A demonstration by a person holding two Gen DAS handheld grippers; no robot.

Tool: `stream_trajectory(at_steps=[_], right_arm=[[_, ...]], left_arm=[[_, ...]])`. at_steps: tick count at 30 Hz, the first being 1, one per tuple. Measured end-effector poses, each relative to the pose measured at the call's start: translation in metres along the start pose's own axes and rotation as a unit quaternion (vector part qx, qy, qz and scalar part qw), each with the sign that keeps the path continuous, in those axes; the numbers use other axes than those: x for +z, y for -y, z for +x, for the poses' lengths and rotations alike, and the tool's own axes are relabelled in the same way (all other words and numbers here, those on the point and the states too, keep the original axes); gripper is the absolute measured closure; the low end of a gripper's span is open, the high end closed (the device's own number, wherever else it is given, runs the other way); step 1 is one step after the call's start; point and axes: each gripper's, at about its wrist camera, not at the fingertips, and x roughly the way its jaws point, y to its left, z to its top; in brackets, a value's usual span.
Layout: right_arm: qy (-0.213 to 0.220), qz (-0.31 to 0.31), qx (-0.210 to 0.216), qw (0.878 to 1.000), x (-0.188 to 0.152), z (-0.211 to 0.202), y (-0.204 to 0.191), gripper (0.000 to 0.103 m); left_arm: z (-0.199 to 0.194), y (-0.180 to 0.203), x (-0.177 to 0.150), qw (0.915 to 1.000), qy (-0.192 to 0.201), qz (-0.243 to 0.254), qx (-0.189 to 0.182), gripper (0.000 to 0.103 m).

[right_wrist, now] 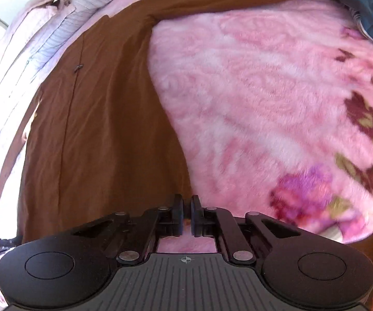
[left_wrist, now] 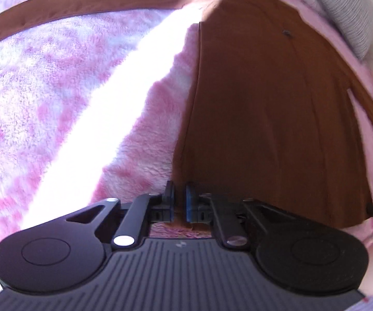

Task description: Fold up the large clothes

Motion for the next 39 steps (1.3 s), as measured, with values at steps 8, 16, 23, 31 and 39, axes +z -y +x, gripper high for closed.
stream_trajectory(at_steps=[8,16,23,31,39], right_arm=[[0.000,-0.034,-0.105,0.994,-0.023,0.007,-0.027,0.101],[0.059,-0.102,-0.224,0.968,-0.011,-0.012,-0.095,0.053],[0.062,-0.200,-0.180,0.961,-0.028,0.042,-0.144,0.049],[-0.037,-0.100,-0.151,0.983,-0.095,0.035,-0.099,0.036],[-0.040,-0.132,-0.081,0.987,-0.108,-0.057,-0.123,0.036]], left_arm=[[0.000,-0.019,-0.010,0.9965,-0.003,0.082,0.018,0.093],[-0.050,-0.001,0.014,0.9949,0.045,0.074,0.053,0.071],[0.003,0.061,0.006,0.9903,0.029,0.133,0.028,0.049],[0.002,0.066,-0.079,0.9857,-0.044,0.142,0.079,0.037],[-0.105,0.109,-0.102,0.9842,0.027,0.163,0.065,0.035]])
